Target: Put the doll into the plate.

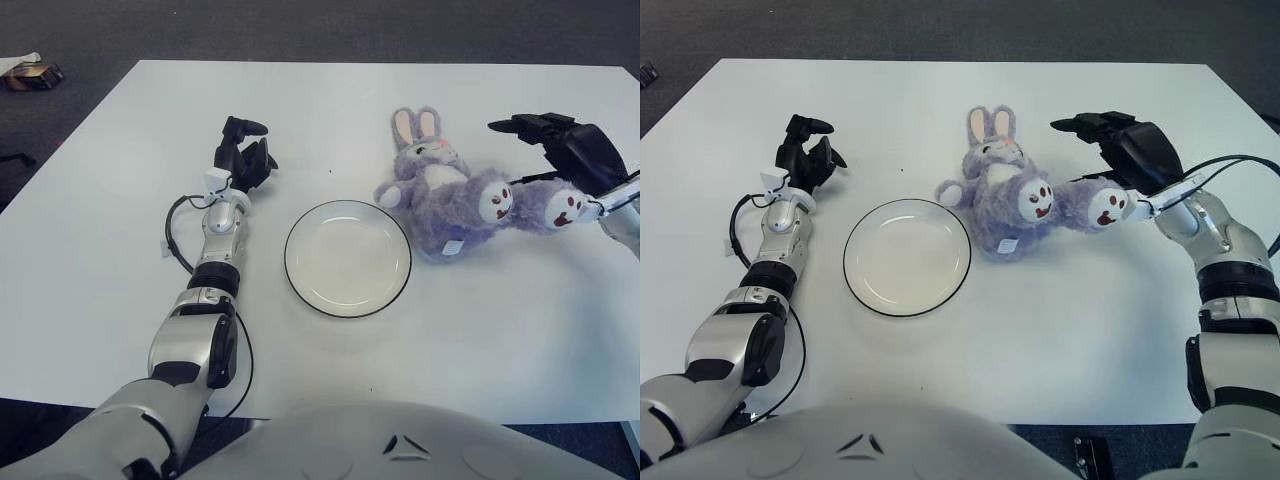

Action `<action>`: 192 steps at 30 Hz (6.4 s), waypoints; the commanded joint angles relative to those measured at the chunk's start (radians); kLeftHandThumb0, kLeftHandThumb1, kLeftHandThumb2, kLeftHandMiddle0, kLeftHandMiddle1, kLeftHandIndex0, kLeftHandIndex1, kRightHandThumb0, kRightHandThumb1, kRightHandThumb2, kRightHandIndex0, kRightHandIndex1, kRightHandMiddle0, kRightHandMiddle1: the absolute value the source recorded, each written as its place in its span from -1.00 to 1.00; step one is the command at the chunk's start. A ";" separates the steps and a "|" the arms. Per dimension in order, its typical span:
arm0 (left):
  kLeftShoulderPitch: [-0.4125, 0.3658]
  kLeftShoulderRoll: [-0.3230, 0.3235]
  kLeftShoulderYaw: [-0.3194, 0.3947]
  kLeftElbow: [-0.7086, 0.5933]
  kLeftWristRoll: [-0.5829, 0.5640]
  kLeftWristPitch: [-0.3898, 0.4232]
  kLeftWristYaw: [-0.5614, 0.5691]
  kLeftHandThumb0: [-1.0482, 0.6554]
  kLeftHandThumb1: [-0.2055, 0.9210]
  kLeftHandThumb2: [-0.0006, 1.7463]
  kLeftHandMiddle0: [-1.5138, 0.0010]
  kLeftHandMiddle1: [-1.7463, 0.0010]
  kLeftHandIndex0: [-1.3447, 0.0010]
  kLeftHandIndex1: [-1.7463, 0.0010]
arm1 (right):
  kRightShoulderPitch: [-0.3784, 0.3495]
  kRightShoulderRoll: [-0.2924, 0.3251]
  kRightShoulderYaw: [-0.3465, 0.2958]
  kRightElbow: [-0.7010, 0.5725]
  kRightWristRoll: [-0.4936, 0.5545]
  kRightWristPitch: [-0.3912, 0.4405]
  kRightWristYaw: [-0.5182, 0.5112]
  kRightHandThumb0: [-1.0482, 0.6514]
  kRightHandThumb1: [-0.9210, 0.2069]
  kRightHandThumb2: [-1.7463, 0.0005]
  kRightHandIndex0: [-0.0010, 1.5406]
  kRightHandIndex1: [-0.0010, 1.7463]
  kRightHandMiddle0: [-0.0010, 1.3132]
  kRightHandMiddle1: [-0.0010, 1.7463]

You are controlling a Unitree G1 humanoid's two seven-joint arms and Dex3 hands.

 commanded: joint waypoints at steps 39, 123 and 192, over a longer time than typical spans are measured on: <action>0.059 -0.010 -0.002 0.089 0.005 -0.027 -0.013 -0.20 0.77 -0.21 -0.08 -1.00 0.58 -1.00 | -0.077 -0.038 0.080 -0.246 0.119 0.043 0.457 -0.49 -0.90 1.00 -0.88 -1.00 -0.71 -1.00; 0.076 -0.048 -0.037 0.061 0.039 -0.049 0.030 -0.20 0.74 -0.19 -0.10 -1.00 0.56 -1.00 | -0.462 0.192 0.365 -0.125 0.491 0.412 1.651 -0.70 -1.00 0.95 -0.98 -0.99 -0.82 -1.00; 0.135 -0.071 -0.044 -0.083 0.038 -0.002 0.062 -0.20 0.74 -0.19 -0.11 -1.00 0.56 -1.00 | -0.147 0.105 0.212 -0.267 0.144 0.519 0.829 -0.12 -0.82 0.68 -0.29 -0.18 -0.03 0.52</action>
